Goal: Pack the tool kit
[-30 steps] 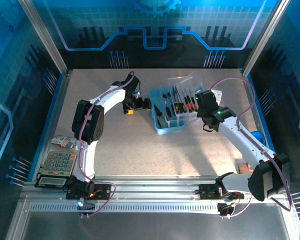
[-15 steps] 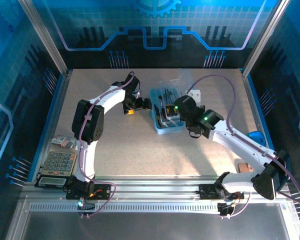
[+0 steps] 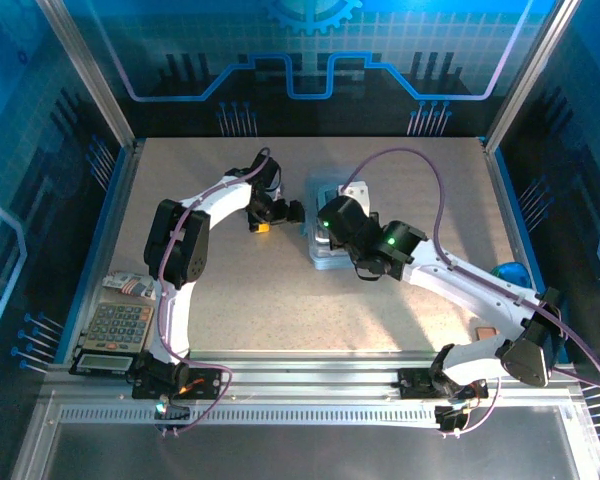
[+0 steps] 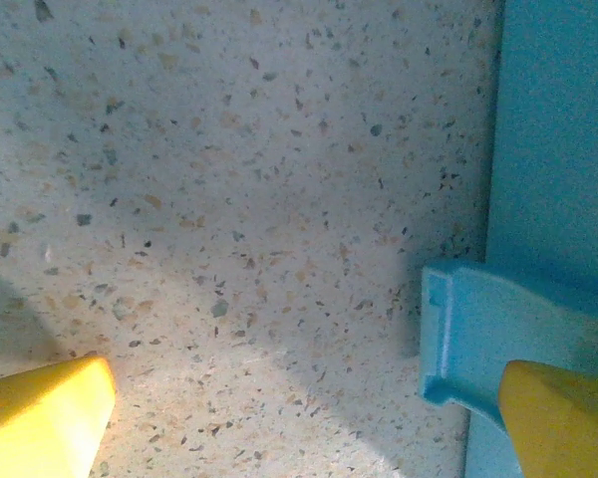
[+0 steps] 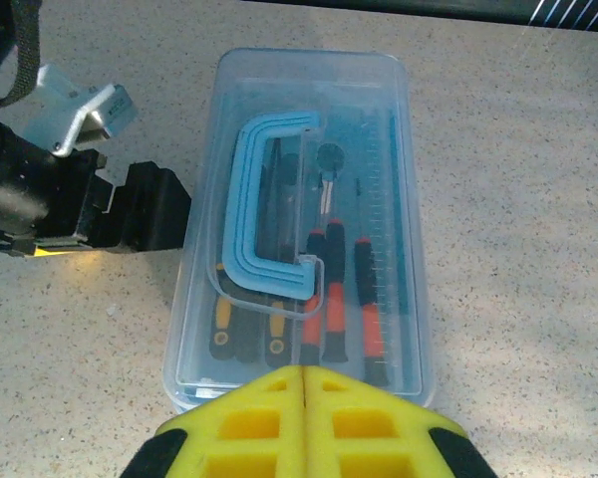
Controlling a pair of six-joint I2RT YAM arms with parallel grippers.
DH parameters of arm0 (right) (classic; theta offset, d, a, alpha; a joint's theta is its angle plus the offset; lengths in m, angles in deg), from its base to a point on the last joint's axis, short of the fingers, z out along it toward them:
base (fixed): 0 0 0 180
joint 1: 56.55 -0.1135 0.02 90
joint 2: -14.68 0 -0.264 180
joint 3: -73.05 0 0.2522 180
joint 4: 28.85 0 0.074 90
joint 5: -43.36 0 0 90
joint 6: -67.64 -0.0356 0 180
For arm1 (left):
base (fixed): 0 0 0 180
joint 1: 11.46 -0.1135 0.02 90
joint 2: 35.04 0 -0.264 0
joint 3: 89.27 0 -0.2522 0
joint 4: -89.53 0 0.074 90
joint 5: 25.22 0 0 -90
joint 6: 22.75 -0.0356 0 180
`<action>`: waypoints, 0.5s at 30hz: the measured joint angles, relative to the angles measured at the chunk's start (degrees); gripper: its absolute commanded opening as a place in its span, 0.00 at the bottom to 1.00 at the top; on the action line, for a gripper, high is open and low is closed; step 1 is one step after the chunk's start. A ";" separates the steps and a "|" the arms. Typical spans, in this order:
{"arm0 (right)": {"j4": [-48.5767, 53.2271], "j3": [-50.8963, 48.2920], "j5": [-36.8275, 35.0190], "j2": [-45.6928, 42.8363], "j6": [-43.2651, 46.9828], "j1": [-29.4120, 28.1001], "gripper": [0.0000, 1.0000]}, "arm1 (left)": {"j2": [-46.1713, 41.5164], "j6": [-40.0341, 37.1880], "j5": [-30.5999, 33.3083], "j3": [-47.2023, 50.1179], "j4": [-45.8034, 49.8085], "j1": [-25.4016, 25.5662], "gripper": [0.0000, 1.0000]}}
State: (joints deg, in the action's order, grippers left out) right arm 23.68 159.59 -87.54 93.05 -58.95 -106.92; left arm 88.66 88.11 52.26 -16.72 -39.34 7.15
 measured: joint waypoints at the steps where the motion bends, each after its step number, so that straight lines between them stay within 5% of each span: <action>1: -0.02 0.00 0.00 -0.02 0.00 0.02 0.06 | 0.00 0.00 -0.02 0.22 -0.07 0.00 0.99; 5: -0.68 0.11 3.54 -0.02 1.42 2.01 0.55 | -1.14 -0.02 -0.02 1.66 -0.52 -0.13 0.99; 9: -1.55 1.84 14.45 1.31 4.63 10.99 0.95 | -3.93 -0.04 0.00 4.83 -0.57 -0.85 0.99; 15: -1.25 10.01 30.45 12.07 11.76 23.08 1.00 | -10.12 -0.52 0.20 11.54 -1.66 -2.86 0.99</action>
State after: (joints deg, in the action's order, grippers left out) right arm 22.43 169.60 -57.10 105.11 -47.20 -83.84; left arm 78.54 87.59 52.46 -5.18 -41.00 4.29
